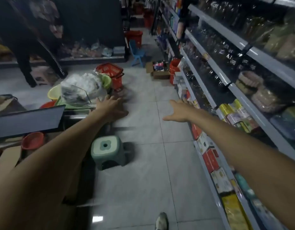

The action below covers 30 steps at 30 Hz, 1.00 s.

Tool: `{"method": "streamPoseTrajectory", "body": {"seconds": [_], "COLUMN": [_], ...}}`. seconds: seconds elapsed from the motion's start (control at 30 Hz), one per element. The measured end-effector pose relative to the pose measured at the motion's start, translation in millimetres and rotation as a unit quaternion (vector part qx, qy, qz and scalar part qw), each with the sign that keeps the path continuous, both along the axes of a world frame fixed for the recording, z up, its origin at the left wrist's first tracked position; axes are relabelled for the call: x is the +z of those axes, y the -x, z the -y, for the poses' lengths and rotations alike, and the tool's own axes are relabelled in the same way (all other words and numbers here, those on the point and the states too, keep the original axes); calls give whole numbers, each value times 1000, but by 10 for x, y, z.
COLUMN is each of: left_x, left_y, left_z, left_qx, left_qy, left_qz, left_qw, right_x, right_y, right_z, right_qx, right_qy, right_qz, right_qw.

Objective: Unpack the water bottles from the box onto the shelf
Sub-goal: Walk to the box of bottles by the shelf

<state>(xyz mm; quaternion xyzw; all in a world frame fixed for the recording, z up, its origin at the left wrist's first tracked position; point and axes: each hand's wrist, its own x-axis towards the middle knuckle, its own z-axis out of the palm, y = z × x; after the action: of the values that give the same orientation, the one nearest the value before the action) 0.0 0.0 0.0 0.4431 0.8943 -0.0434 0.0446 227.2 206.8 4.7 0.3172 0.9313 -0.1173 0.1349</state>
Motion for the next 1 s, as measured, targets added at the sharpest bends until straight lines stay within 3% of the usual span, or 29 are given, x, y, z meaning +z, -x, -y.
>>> {"method": "streamPoseTrajectory", "body": {"seconds": [0.37,0.6,1.0], "left_x": [-164,-433,-159], "left_y": [1200,2624,4916], "left_z": [-1264,-2175,-3822], "left_qx": [-2,18,1], "left_qy": [-2,-7,-22], "left_qz": [27,64,62], "left_qw": [1000,998,998], "right_x": [-187,-274,1], "right_y": [1360,2735,4768], "right_z": [-1245,-2195,-3935], "right_qx": [18,32,-8], "right_qy": [17,23,-9], "right_qz": [-4,17,23], "right_qw": [1000,999,1000]}}
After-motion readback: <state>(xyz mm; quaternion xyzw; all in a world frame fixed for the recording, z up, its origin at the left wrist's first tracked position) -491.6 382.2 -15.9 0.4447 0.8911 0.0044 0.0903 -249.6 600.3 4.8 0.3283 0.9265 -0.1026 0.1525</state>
